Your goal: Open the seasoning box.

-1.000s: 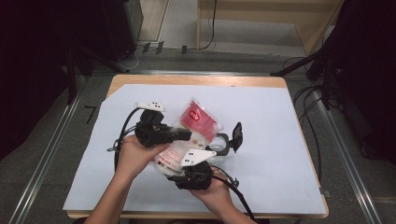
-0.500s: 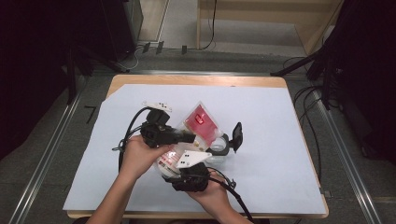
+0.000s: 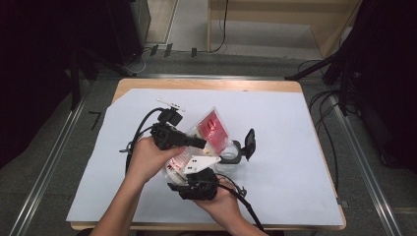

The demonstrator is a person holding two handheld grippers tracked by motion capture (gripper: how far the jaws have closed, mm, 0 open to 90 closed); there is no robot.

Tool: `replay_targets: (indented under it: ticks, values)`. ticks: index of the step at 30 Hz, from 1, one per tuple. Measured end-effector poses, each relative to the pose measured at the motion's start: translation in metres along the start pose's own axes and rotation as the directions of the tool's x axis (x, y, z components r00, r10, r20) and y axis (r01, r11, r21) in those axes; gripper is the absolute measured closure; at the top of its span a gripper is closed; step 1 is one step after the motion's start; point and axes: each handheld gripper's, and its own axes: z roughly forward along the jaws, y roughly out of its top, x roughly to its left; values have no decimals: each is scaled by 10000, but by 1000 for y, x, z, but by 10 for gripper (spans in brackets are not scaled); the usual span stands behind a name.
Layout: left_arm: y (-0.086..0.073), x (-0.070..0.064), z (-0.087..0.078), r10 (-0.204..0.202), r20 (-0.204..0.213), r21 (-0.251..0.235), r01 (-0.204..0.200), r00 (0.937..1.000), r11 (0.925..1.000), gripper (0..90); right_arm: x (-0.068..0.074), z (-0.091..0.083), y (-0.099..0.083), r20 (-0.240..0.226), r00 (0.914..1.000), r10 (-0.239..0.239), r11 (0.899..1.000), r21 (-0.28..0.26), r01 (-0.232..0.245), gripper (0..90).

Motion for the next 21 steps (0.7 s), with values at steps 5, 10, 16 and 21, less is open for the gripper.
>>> replay_targets:
  ticks: [5, 10, 16, 21]
  values:
    - [-2, -1, 0, -24, -151, 66, 25, 9999, 10000, 788, 2, 3, 0, -151, 9998, 122, 9999, 35, -122, 603]
    - [-3, -4, 0, -167, -105, 32, 168, 9998, 9999, 735, 3, 4, 0, -329, 9988, 357, 9994, 1, -357, 609]
    - [-3, -8, -6, -72, -120, -134, 70, 9999, 9999, 673, 0, 2, 1, -441, 9964, 719, 9971, -225, -729, 610]
    - [-4, -12, -10, 90, -425, -187, -98, 9991, 9998, 717, -5, -2, 1, -553, 9913, 1193, 9918, -403, -1216, 610]
